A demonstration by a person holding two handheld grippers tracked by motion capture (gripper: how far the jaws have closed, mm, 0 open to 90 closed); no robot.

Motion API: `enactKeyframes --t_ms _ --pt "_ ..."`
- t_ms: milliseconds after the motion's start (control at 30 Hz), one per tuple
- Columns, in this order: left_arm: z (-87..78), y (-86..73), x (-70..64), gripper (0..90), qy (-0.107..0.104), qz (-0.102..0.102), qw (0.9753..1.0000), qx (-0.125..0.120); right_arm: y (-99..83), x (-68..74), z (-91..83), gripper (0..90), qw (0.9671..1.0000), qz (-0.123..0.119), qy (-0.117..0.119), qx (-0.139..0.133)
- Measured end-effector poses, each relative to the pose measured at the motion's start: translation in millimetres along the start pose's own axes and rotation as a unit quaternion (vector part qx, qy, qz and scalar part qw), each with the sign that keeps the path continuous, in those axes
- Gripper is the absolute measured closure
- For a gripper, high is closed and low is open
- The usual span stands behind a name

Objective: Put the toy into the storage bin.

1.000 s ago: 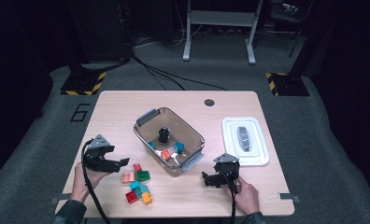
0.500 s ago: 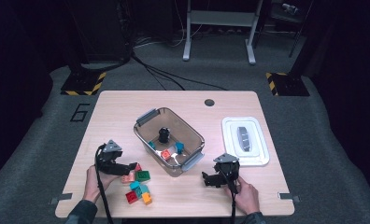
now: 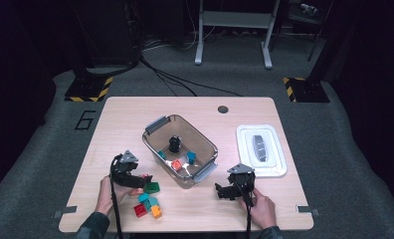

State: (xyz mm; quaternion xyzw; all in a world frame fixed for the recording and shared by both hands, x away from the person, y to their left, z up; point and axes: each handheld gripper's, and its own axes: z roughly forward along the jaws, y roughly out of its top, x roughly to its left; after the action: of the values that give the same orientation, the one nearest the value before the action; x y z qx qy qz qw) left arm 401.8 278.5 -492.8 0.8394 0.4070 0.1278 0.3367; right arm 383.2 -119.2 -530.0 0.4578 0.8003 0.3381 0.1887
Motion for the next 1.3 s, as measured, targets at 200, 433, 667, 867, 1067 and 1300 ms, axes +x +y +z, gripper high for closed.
enactKeyframes --t_ms 200,433,667,867,1067,1300 --pt "0.5 -2.7 3.3 24.1 0.002 0.0 1.0 0.006 0.0 0.0 0.0 0.0 1.0 0.0 0.0 0.0" --pt "-1.9 -6.3 7.7 33.4 0.001 -0.003 1.0 0.005 0.0 -0.1 0.0 0.0 1.0 -0.001 0.0 0.0" --pt "-2.2 -8.6 8.6 50.9 -0.001 0.006 0.9999 0.009 0.0 0.0 0.0 0.0 1.0 0.0 0.0 0.0" --pt "-3.4 -8.3 8.6 55.4 0.002 0.008 0.9999 0.01 0.0 -0.1 0.0 0.0 1.0 -0.001 0.0 0.0" --pt "-12.7 -5.3 12.3 55.5 0.005 -0.002 1.0 0.001 -0.1 -0.8 0.0 0.0 1.0 -0.005 0.001 0.0" --pt "-32.5 4.5 17.4 55.5 0.008 -0.013 0.9998 -0.014 0.0 -0.4 0.0 0.0 1.0 -0.002 0.001 0.0"
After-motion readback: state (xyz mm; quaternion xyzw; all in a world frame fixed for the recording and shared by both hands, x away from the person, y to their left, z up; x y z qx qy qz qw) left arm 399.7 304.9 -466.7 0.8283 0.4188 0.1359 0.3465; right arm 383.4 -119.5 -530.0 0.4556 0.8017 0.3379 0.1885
